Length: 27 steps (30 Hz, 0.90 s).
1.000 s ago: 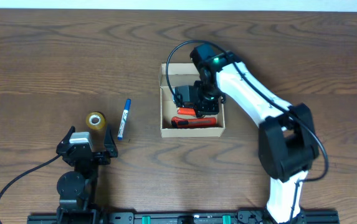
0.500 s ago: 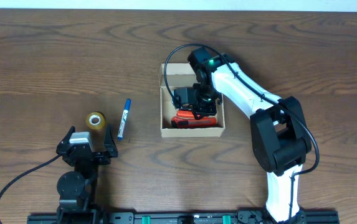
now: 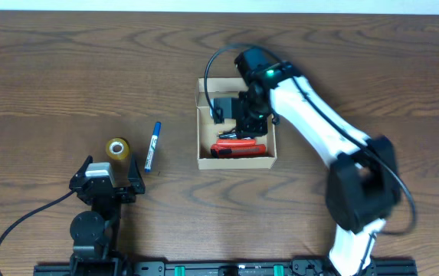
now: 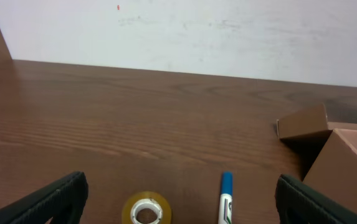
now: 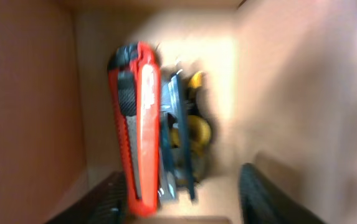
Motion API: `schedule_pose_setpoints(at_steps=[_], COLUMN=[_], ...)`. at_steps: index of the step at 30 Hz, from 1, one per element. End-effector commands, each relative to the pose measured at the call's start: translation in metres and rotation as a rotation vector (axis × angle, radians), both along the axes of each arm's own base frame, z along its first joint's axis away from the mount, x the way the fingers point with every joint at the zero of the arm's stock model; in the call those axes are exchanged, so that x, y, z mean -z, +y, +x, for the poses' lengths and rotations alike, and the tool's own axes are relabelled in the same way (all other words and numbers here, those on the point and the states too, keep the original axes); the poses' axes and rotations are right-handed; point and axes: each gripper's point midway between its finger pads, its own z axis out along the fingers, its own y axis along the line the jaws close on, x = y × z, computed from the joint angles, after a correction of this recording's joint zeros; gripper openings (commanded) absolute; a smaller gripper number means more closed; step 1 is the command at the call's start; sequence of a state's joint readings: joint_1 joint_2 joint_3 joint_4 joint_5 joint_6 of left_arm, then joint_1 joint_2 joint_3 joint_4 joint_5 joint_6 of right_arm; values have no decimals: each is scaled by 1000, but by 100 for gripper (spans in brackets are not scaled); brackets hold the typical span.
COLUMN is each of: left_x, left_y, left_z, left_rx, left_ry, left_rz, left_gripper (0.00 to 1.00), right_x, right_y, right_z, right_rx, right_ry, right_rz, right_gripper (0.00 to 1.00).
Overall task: Pack container
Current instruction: 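Carry the red stapler into the cardboard box and release, then withdraw the right gripper and move the left gripper toward the marker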
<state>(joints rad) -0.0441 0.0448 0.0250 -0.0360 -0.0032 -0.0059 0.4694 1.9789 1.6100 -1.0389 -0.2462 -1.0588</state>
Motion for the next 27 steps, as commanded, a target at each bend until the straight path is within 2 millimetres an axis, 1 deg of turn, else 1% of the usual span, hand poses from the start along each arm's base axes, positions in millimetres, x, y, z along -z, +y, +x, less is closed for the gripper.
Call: schedule_pose_setpoints(at_steps=[1, 3, 4, 5, 8, 10, 11, 13, 14, 16, 19, 20, 23, 25, 27], left_x=[19, 15, 11, 3, -20, -24, -24, -24, -24, -27, -33, -35, -36, -37, -33], left_y=[-1, -1, -2, -2, -1, 0, 0, -3, -6, -11, -12, -12, -4, -2, -2], left_z=[-2, -3, -4, -5, -8, -10, -9, -3, 2, 14, 34, 41, 49, 54, 63], left_rx=[-6, -19, -22, -26, -28, -39, -44, -41, -28, -15, -24, -28, -76, -76, -60], left_ry=[61, 67, 64, 56, 63, 125, 168, 254, 299, 390, 566, 652, 890, 1020, 1114], left_rz=[-68, -145, -182, -207, -212, -198, -195, -193, -195, -198, -170, -153, -92, -41, -15], left_gripper=[95, 95, 95, 95, 95, 95, 95, 95, 95, 95, 95, 95, 95, 95, 95], right_x=[-65, -82, -90, -98, -120, -130, -133, -135, -134, -134, -134, -134, -132, -130, -128], right_y=[2, -9, -16, -25, -64, -96, -112, -142, -159, -184, -215, -225, -253, -267, -279], right_z=[7, 11, 14, 17, 31, 42, 47, 54, 57, 59, 59, 59, 57, 55, 53], right_rx=[113, 234, 302, 368, 588, 736, 806, 950, 1024, 1117, 1214, 1252, 1354, 1402, 1437], right_ry=[-95, -103, -106, -110, -123, -130, -131, -117, -108, -88, -74, -73, -62, -57, -54], right_rz=[113, 139, 152, 163, 210, 238, 248, 265, 272, 290, 312, 316, 321, 323, 321], right_gripper=[61, 83, 89, 91, 90, 91, 94, 96, 96, 99, 99, 99, 99, 99, 99])
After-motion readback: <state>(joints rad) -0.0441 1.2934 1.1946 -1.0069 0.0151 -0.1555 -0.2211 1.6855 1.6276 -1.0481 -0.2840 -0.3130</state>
